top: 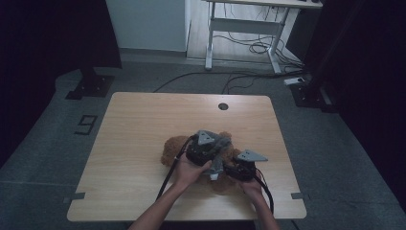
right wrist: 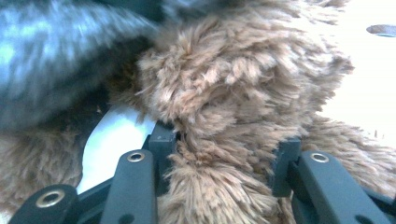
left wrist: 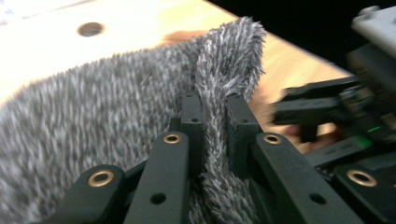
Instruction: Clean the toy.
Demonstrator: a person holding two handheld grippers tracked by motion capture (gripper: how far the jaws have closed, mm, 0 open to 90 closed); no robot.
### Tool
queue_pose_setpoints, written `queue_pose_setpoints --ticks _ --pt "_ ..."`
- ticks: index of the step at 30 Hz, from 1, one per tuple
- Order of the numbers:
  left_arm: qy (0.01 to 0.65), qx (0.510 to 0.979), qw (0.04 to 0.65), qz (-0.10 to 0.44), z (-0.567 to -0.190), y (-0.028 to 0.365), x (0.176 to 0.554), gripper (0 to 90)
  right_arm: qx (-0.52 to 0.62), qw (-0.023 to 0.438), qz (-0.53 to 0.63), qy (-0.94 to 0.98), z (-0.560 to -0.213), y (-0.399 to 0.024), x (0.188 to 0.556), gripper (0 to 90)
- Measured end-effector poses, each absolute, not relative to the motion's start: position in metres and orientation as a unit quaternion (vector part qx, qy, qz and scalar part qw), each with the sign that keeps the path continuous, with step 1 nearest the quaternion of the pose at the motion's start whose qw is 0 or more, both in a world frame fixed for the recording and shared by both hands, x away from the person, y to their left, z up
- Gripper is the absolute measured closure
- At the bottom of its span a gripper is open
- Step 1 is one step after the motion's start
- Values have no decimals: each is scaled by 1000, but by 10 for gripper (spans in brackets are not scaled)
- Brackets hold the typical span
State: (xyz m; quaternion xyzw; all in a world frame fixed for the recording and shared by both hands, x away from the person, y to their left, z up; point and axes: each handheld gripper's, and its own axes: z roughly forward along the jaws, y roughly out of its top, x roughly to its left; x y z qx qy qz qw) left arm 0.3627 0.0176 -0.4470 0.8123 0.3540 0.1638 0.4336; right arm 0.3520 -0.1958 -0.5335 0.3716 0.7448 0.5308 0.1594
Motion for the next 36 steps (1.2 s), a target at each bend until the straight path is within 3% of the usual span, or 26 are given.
queue_pose_setpoints --ticks 6,11,17,21,25,36 --pt "384 799 420 194 -449 58 364 800 379 150 530 743 -534 -199 353 566" --pt "411 770 441 209 -449 109 359 801 380 143 533 742 -535 -200 353 566" --pt "436 756 447 198 -465 146 352 801 385 138 536 739 -536 -201 353 565" --pt "449 748 449 193 -479 159 348 802 386 138 536 738 -536 -201 352 565" --pt "470 750 442 146 -499 177 358 802 390 136 536 736 -537 -202 352 565" --pt "496 750 421 116 -525 184 368 802 390 135 536 736 -538 -204 352 565"
